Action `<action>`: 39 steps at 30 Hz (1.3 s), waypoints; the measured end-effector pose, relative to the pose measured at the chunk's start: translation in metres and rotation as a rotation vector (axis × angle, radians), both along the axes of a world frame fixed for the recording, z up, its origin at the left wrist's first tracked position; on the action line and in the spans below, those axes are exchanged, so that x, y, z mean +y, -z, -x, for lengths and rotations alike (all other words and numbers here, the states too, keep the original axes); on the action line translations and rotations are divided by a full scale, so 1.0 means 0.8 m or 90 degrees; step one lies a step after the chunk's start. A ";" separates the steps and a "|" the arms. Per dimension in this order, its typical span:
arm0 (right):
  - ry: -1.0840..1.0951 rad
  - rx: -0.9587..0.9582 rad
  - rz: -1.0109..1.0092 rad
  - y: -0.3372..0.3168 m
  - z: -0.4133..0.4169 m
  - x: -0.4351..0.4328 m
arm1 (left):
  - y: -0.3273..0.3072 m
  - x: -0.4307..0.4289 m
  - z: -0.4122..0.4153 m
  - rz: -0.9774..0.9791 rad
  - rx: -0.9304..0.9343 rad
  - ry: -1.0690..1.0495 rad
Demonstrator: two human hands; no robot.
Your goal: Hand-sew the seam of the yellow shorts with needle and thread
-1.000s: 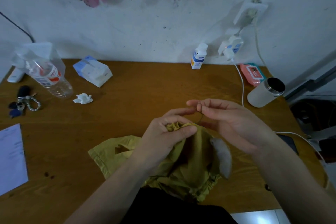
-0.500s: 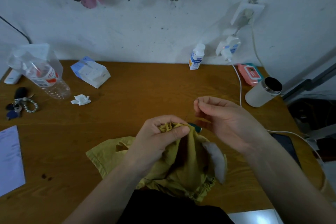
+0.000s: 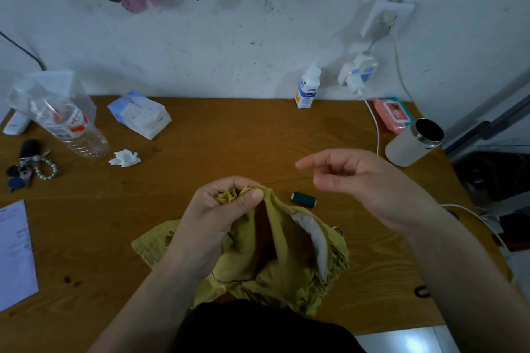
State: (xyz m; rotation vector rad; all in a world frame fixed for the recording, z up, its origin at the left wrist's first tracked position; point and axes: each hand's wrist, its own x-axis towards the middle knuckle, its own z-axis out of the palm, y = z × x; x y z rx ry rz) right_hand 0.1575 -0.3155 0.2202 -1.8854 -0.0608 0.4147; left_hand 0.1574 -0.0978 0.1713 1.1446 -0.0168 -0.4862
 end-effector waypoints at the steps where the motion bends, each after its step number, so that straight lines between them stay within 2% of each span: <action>1: -0.031 -0.006 0.019 -0.003 -0.001 -0.001 | 0.000 0.000 0.000 -0.004 0.000 -0.001; 6: -0.156 -0.018 0.153 -0.014 -0.005 -0.006 | -0.002 0.000 0.003 -0.002 0.001 -0.003; 10: -0.152 -0.055 0.278 -0.011 -0.005 -0.004 | -0.001 -0.002 0.005 -0.005 -0.018 0.022; 14: -0.077 -0.071 0.281 -0.005 -0.005 -0.004 | -0.001 -0.003 0.006 0.009 -0.020 0.031; 19: 0.068 -0.047 0.111 -0.001 -0.001 -0.004 | -0.001 -0.003 0.005 -0.014 -0.021 0.034; 21: 0.114 0.015 -0.014 0.001 0.000 -0.003 | -0.001 -0.004 0.004 -0.023 -0.022 0.037; 26: 0.246 0.200 -0.421 0.012 -0.006 -0.006 | 0.000 -0.004 0.004 -0.020 -0.004 0.036; 30: 0.340 0.272 -0.556 0.021 -0.014 -0.014 | 0.003 -0.005 0.004 -0.030 0.006 0.023; 34: 0.372 0.214 -0.615 0.024 -0.018 -0.026 | 0.006 -0.006 0.003 -0.080 0.004 0.010; 36: 0.413 0.142 -0.629 0.020 -0.020 -0.036 | 0.008 -0.005 0.002 -0.122 -0.002 -0.009; 39: 0.479 -0.004 -0.608 0.010 -0.023 -0.057 | 0.010 -0.004 0.002 -0.122 0.036 -0.057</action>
